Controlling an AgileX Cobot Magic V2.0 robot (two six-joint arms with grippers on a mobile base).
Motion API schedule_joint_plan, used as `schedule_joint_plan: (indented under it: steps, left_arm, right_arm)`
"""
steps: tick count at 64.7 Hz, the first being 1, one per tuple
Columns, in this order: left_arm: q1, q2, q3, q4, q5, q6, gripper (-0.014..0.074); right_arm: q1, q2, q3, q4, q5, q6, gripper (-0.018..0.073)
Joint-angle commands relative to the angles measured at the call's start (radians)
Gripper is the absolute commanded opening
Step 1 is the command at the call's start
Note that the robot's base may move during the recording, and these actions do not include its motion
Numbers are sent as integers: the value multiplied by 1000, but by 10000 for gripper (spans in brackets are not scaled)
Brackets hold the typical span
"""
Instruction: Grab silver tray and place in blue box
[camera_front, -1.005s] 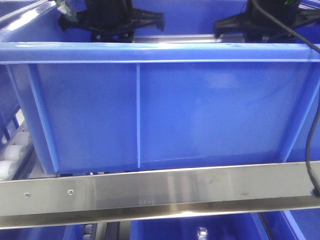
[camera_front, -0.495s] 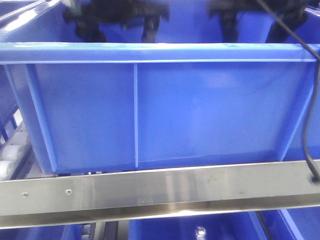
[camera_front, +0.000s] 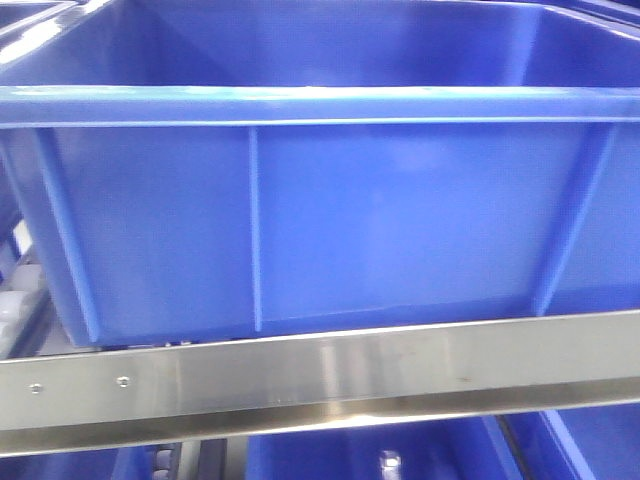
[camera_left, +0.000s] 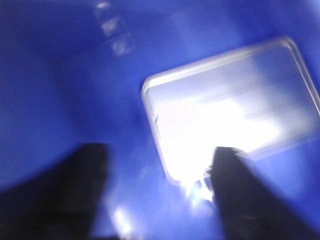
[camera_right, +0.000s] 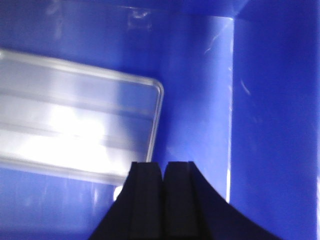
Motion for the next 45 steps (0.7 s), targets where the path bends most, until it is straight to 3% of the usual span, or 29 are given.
schedule_joint_plan:
  steps: [1, 10, 45]
  left_arm:
    - [-8, -145, 73, 31, -67, 0, 61]
    - [-8, -302, 254, 35, -135, 0, -113]
    - [-8, -995, 927, 22, -481, 0, -96]
  right_arm:
    - [0, -112, 59, -18, -82, -22, 55]
    - [0, -255, 221, -18, -163, -34, 55]
    - [0, -990, 883, -18, -410, -34, 55]
